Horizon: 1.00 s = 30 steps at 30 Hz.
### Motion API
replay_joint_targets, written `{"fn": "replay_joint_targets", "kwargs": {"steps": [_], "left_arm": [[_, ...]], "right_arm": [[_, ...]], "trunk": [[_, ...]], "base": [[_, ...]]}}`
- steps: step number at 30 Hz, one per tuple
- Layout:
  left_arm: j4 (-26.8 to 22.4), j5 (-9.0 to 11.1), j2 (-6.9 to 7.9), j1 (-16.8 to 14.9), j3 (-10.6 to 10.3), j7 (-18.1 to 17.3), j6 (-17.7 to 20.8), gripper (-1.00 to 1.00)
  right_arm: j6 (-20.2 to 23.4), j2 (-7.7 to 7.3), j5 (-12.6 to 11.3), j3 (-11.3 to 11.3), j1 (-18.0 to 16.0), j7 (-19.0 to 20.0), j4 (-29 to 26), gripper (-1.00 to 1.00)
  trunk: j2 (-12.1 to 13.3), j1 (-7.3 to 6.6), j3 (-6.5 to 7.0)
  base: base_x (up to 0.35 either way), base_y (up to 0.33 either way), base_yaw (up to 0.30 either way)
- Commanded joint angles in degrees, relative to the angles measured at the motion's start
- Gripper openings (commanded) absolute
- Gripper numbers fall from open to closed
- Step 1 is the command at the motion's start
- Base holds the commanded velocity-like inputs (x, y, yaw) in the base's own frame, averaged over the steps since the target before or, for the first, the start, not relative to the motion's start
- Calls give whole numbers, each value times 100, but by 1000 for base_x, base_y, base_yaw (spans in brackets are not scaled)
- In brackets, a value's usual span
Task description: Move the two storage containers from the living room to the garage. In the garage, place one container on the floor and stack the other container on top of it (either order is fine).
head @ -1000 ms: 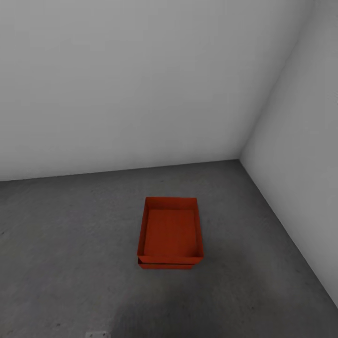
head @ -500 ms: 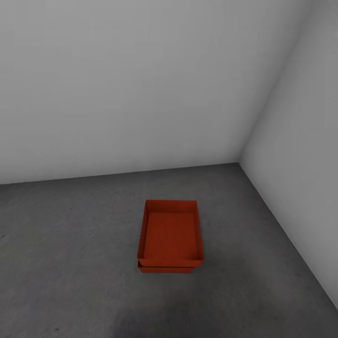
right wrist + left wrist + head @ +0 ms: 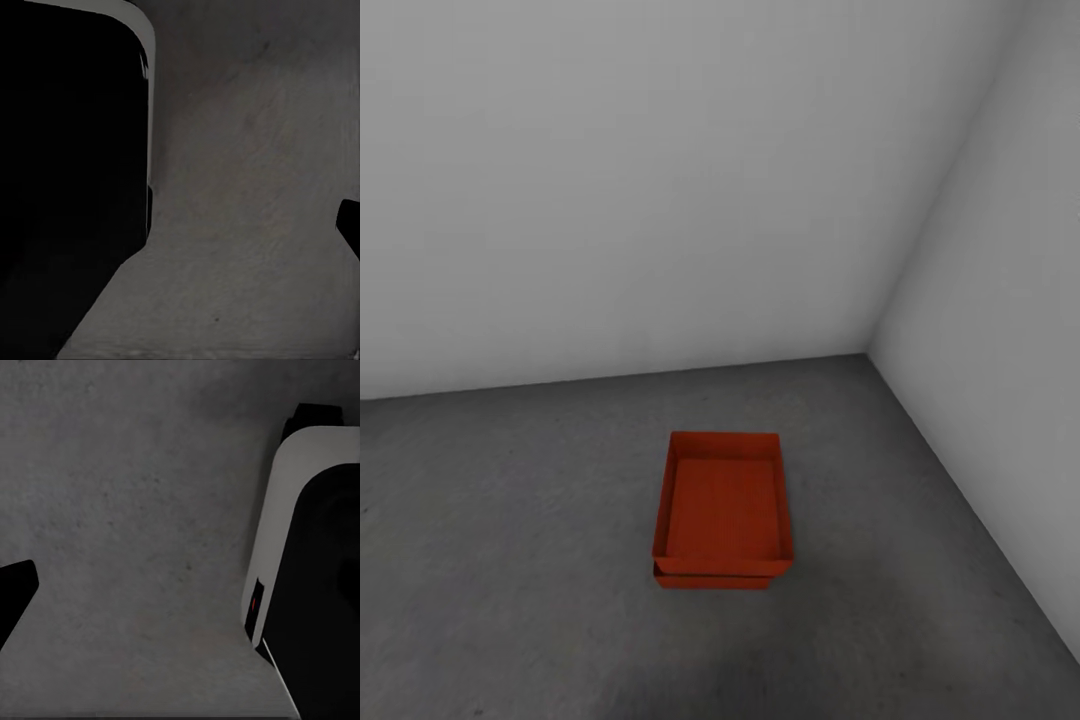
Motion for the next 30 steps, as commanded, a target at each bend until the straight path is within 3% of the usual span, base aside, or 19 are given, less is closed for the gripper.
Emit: {"fn": "replay_joint_targets", "kwargs": {"steps": [1, 6, 19, 30], "left_arm": [[-1, 59, 2, 23, -26, 5, 22, 100], [-1, 59, 20, 212, -26, -1, 6, 100], [-1, 42, 118, 616, -24, -93, -69, 100], [-5, 34, 91, 650, -26, -278, -310, 100]], "right_arm": [[-53, -1, -49, 54, 62, 26, 21, 100], [-273, 5, -22, 54, 207, 74, 31, 100], [-312, 22, -9, 54, 226, 80, 35, 100], [-314, 28, 6, 54, 243, 81, 37, 100]], "trunk": [[-3, 1, 6], [-3, 1, 51], [-3, 1, 169], [-3, 1, 268]], "base": [[0, 0, 0], [0, 0, 0], [0, 0, 0], [0, 0, 0]]}}
